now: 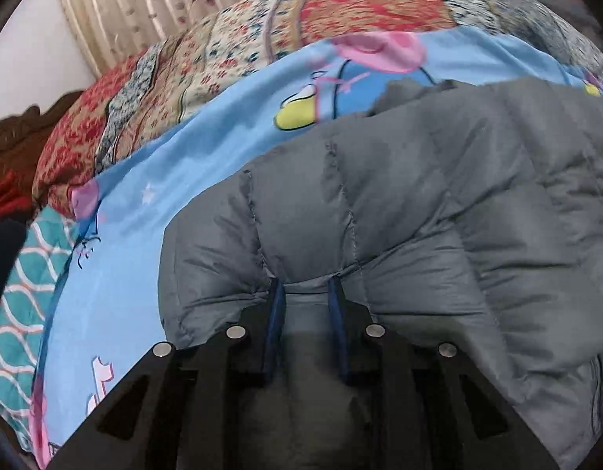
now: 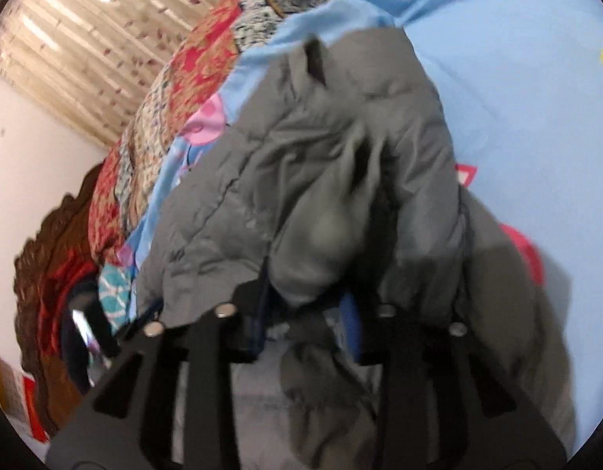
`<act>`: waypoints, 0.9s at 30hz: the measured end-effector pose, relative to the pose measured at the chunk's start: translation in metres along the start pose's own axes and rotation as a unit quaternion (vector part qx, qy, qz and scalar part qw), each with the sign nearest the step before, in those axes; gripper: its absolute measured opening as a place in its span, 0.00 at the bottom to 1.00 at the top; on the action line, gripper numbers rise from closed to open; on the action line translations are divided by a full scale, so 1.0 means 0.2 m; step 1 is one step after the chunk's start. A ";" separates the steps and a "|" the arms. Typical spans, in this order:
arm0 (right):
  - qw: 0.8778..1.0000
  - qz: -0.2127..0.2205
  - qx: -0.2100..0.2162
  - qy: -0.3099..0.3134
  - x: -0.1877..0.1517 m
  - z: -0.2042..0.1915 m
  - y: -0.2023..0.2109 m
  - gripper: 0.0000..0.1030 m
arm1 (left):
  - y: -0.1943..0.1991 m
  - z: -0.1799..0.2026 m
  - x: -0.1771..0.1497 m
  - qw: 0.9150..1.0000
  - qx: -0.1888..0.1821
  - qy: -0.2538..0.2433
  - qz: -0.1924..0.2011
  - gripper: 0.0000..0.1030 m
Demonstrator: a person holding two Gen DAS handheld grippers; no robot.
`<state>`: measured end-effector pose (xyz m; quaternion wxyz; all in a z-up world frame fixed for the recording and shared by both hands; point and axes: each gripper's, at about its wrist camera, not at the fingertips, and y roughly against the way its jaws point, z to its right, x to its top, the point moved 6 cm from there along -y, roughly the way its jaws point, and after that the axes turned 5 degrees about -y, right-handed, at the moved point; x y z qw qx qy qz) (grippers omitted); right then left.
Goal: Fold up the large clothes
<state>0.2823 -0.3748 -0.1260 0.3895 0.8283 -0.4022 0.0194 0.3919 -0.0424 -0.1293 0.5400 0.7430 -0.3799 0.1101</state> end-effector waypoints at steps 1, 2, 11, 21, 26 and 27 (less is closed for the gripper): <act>1.000 0.008 -0.006 0.003 0.00 0.01 0.05 0.33 | 0.01 -0.02 0.00 1.000 -0.006 0.005 -0.003 0.48; 0.999 0.023 -0.019 0.012 0.00 0.02 0.11 0.33 | 0.04 -0.03 0.01 1.000 -0.017 0.010 -0.001 0.48; 0.988 0.066 -0.063 0.123 0.09 -0.15 0.17 0.32 | 0.38 -0.16 0.04 0.993 -0.057 0.063 0.076 0.48; 0.991 -0.018 -0.095 0.090 0.08 -0.06 0.09 0.33 | 0.35 -0.17 -0.02 0.995 -0.076 0.062 0.003 0.48; 0.988 -0.012 -0.021 0.154 -0.18 -0.11 0.65 0.36 | 0.78 -0.52 -0.23 0.985 -0.110 0.107 0.073 0.48; 0.987 -0.011 -0.014 0.161 -0.25 -0.09 0.74 0.37 | 0.83 -0.58 -0.32 0.984 -0.112 0.116 0.074 0.49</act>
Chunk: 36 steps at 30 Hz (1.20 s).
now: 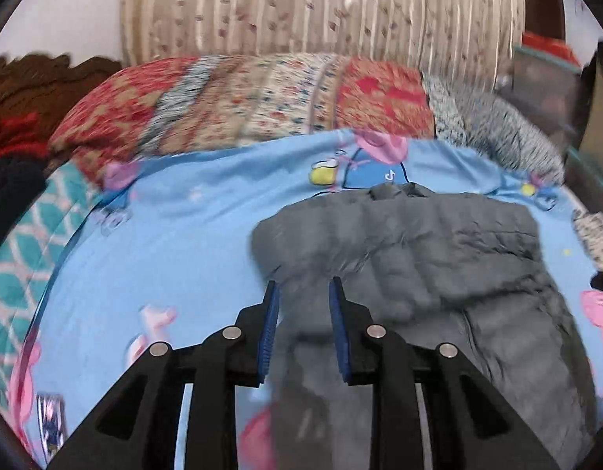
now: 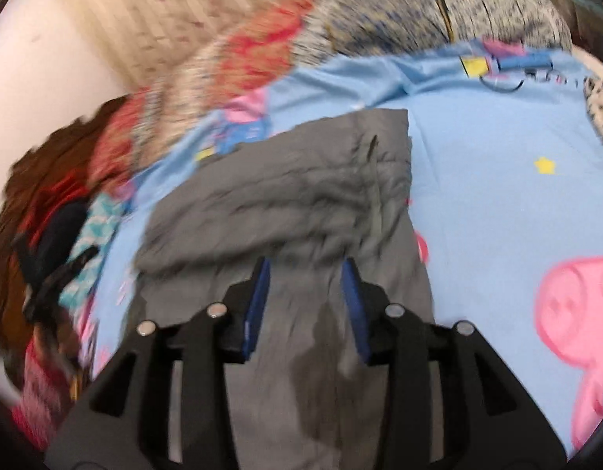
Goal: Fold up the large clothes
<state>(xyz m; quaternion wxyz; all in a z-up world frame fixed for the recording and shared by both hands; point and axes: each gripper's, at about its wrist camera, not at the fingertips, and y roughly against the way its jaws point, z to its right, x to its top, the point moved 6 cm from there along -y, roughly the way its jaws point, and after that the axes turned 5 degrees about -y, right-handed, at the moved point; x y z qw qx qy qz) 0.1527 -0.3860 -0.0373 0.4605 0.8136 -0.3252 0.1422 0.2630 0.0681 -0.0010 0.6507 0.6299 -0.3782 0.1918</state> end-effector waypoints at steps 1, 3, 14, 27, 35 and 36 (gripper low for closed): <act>1.000 0.003 0.007 0.002 -0.09 0.01 0.11 0.38 | 0.05 -0.05 -0.06 1.000 0.003 0.007 -0.001 0.49; 1.000 0.009 0.006 -0.003 -0.26 0.04 0.28 0.39 | 0.19 -0.19 -0.23 0.999 0.010 0.028 -0.010 0.50; 0.995 -0.026 -0.069 -0.072 -1.11 0.32 0.68 0.40 | 0.76 -0.42 -0.97 0.993 0.006 0.103 -0.051 0.53; 0.991 -0.065 -0.029 -0.109 -1.31 0.33 0.48 0.56 | 0.61 0.06 -1.43 0.976 -0.145 0.110 -0.116 0.63; 0.991 -0.075 -0.034 -0.103 -1.31 0.31 0.37 0.60 | 0.45 0.13 -1.53 0.977 -0.142 0.054 -0.149 0.68; 0.991 -0.074 -0.034 -0.104 -1.31 0.31 0.36 0.61 | 0.44 0.13 -1.53 0.976 -0.145 0.052 -0.154 0.68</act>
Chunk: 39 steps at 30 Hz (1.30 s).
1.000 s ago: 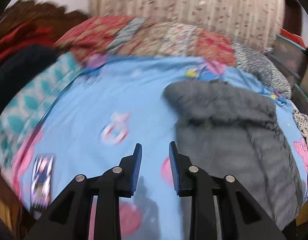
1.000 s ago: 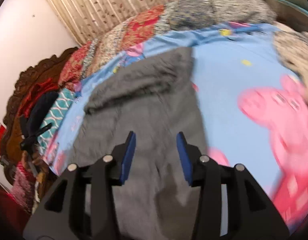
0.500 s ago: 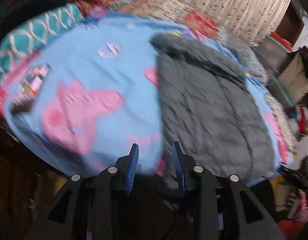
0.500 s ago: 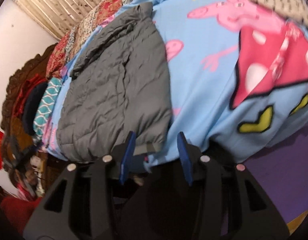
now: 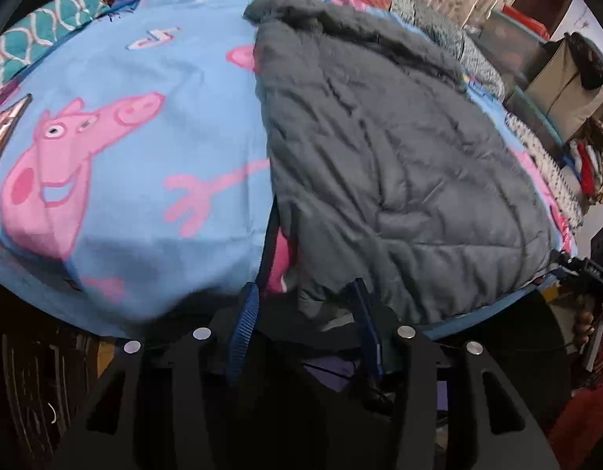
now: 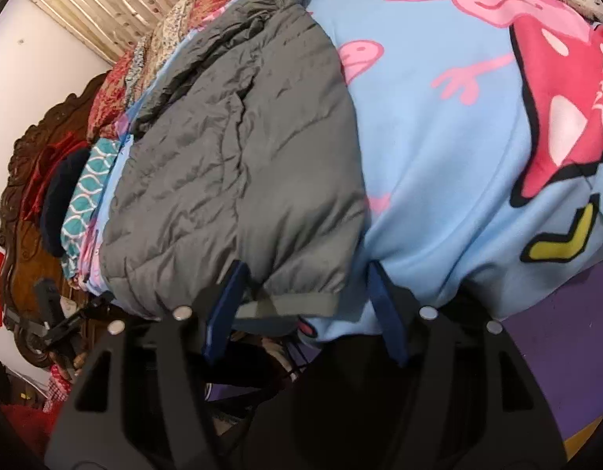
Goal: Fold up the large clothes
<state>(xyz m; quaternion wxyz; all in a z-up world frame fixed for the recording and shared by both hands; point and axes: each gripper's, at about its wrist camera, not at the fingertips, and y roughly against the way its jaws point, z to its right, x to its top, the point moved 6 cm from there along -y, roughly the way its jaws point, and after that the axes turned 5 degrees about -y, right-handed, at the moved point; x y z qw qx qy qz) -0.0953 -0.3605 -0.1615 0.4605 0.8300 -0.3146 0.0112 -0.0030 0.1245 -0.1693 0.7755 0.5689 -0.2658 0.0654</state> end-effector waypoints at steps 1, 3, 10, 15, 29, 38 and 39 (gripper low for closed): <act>1.000 0.001 0.001 -0.002 0.00 0.00 0.00 0.63 | -0.02 0.01 0.00 1.000 -0.004 -0.001 -0.004 0.68; 1.000 0.002 0.001 -0.004 0.01 0.00 -0.01 0.64 | -0.05 0.04 0.00 1.000 -0.018 -0.010 -0.020 0.68; 1.000 -0.011 0.014 -0.016 -0.02 0.01 -0.03 0.64 | -0.09 0.17 0.00 0.998 -0.042 -0.035 -0.039 0.68; 0.999 -0.029 0.028 0.023 -0.03 -0.05 0.01 0.18 | -0.04 0.20 0.04 0.996 -0.076 -0.015 -0.047 0.32; 0.984 0.089 0.066 0.139 0.27 -0.48 0.39 0.01 | 0.47 0.17 0.34 0.971 -0.198 0.096 0.095 0.27; 0.989 0.106 0.068 0.081 0.97 -0.57 0.04 0.01 | 0.31 -0.02 0.87 0.964 -0.175 0.165 0.112 0.27; 0.990 0.102 0.070 0.071 1.06 -0.57 -0.03 0.01 | 0.26 -0.03 0.93 0.965 -0.168 0.167 0.112 0.27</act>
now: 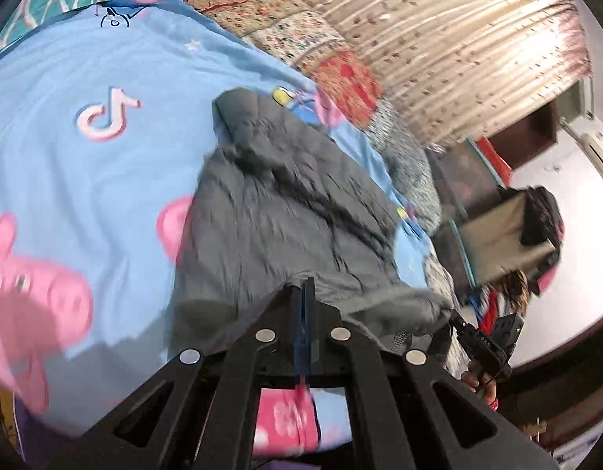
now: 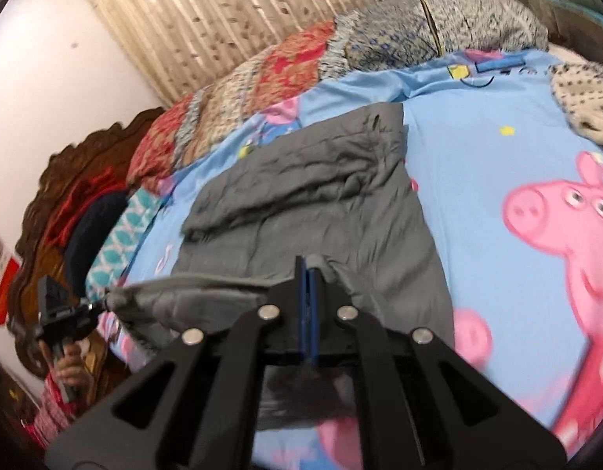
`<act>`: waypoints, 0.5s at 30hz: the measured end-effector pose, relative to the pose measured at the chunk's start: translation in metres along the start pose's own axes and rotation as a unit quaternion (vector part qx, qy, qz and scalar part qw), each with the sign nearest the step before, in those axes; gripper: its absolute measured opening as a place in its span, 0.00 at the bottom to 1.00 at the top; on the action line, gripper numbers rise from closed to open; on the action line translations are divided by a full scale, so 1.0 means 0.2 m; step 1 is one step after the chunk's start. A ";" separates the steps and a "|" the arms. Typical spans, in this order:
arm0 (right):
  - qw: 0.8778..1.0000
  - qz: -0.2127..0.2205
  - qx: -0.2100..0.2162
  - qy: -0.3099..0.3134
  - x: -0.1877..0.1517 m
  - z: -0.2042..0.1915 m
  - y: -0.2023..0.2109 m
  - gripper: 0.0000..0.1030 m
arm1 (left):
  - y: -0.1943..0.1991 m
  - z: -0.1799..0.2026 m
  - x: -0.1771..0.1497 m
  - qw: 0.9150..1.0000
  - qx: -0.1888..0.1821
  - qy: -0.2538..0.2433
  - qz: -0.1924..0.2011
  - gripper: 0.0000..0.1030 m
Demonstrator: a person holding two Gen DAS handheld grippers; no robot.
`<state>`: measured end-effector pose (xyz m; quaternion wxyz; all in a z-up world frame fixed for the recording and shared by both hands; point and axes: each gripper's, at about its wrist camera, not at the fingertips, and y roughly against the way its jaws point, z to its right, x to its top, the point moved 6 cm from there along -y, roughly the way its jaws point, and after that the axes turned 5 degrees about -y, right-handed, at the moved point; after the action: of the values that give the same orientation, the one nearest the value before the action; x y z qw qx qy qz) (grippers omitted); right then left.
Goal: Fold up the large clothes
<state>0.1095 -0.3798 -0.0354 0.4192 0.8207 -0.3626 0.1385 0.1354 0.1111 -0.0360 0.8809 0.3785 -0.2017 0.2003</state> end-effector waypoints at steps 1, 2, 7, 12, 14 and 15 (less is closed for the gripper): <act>1.000 -0.004 0.001 -0.008 0.06 0.03 -0.08 0.01 | -0.03 -0.02 0.03 1.000 0.008 -0.001 0.001 0.27; 1.000 -0.008 0.000 -0.013 0.10 0.04 -0.14 0.01 | -0.10 -0.04 0.09 1.000 0.027 -0.003 0.003 0.27; 0.996 -0.048 -0.022 -0.076 0.24 0.21 -0.55 0.02 | -0.40 -0.24 0.24 0.994 0.107 0.020 -0.008 0.27; 0.976 -0.070 0.020 -0.205 0.21 0.46 -0.77 0.03 | -0.71 -0.44 0.29 0.982 0.178 0.041 -0.051 0.27; 0.967 -0.059 0.049 -0.244 0.19 0.53 -0.76 0.03 | -0.77 -0.46 0.29 0.980 0.192 0.022 -0.052 0.27; 0.962 -0.056 0.066 -0.260 0.18 0.56 -0.76 0.03 | -0.80 -0.45 0.29 0.979 0.199 0.007 -0.049 0.28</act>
<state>0.2333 -0.4274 -0.1742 0.2622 0.8733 -0.4029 -0.0793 0.2823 0.0894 -0.1572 0.7979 0.5545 -0.1327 0.1956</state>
